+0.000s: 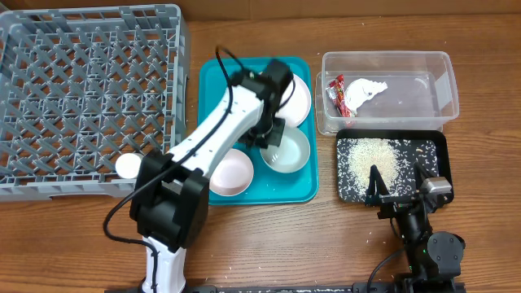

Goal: Sort waste into correct bins and load items into the dishwasher
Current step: 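Lift the grey bowl with the left gripper toward the dish rack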

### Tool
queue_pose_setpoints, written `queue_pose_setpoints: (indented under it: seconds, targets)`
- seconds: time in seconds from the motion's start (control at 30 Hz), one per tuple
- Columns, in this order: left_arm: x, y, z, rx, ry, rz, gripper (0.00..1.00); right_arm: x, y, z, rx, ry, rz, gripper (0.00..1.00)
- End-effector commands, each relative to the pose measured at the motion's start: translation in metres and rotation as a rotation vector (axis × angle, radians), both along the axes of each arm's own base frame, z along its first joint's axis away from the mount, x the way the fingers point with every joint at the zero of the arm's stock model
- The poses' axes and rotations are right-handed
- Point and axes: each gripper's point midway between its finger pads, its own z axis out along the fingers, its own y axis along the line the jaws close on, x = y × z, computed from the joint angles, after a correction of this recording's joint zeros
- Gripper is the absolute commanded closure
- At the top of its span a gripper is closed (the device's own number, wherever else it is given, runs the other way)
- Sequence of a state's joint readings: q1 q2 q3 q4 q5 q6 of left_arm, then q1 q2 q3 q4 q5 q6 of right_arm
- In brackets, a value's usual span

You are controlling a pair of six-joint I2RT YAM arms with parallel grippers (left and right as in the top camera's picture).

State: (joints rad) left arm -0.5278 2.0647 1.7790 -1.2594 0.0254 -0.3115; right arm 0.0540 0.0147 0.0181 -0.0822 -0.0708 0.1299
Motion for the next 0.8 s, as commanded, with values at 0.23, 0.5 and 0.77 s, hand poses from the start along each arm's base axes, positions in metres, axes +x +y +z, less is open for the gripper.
queue_pose_setpoints:
  seconds: [0.23,0.5,0.77]
  targets:
    - [0.035,0.144,0.139,0.600,-0.357,0.295,0.96,0.000,-0.002,-0.001,-0.003,-0.008,-0.009,0.00]
    - [0.020,0.201,0.191,0.680,-0.484,0.429,0.96,0.000,-0.002,-0.001,-0.003,-0.008,-0.009,0.00]
    - [0.012,0.278,0.222,0.818,-0.588,0.665,0.96,0.000,-0.002,-0.001,-0.003,-0.008,-0.009,0.00]
